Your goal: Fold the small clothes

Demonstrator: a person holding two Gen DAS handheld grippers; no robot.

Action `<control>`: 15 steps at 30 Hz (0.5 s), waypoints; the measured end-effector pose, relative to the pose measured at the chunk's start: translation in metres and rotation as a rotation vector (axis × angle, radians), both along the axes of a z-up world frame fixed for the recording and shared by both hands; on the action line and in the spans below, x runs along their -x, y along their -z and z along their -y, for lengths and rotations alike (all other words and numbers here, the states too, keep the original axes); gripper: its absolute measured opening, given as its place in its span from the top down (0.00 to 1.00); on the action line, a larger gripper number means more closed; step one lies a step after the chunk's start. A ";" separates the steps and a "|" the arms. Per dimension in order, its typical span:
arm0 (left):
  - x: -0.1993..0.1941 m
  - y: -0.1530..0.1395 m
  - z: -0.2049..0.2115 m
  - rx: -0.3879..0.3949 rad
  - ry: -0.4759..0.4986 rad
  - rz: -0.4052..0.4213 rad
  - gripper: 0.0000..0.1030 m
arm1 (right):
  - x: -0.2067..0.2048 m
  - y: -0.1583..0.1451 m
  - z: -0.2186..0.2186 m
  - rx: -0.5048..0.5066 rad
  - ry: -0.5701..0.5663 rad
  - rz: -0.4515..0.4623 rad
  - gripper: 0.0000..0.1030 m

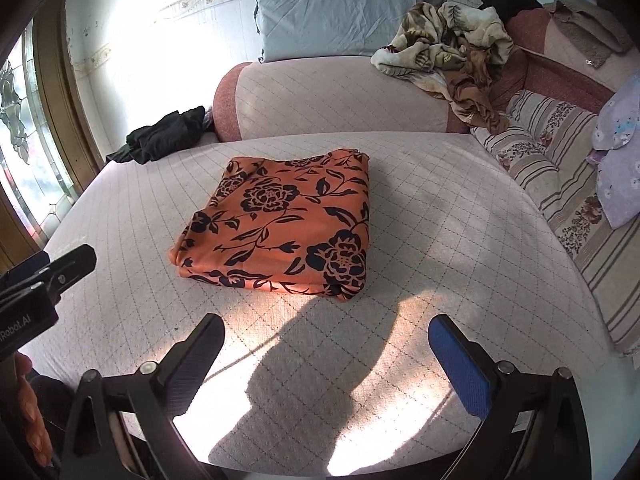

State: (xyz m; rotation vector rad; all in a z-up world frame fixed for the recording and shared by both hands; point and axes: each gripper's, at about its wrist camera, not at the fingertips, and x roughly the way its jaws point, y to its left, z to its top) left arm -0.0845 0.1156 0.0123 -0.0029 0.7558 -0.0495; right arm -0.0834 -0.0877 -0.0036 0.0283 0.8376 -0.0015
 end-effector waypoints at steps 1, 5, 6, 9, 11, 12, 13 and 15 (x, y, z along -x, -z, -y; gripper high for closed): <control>0.000 -0.001 0.000 -0.003 -0.004 0.006 0.09 | -0.001 -0.001 0.000 0.000 0.001 0.003 0.00; -0.002 -0.002 0.000 -0.011 -0.019 0.018 0.09 | -0.006 -0.004 -0.002 0.016 0.005 0.009 0.00; -0.002 -0.003 0.000 -0.014 -0.024 0.021 0.09 | -0.007 -0.004 -0.001 0.018 0.006 0.010 0.00; -0.005 -0.004 -0.001 -0.014 -0.033 0.025 0.09 | -0.010 -0.005 -0.002 0.021 0.009 0.014 0.00; -0.008 -0.003 -0.001 -0.013 -0.037 0.021 0.09 | -0.013 -0.005 -0.002 0.027 0.010 0.015 0.00; -0.009 -0.003 0.000 -0.009 -0.039 0.019 0.09 | -0.015 -0.005 -0.003 0.028 0.007 0.015 0.00; -0.010 -0.003 0.000 -0.001 -0.037 0.018 0.09 | -0.017 -0.005 -0.003 0.030 0.004 0.014 0.00; -0.013 -0.003 0.002 0.010 -0.030 0.010 0.09 | -0.019 -0.006 -0.003 0.042 0.005 0.018 0.00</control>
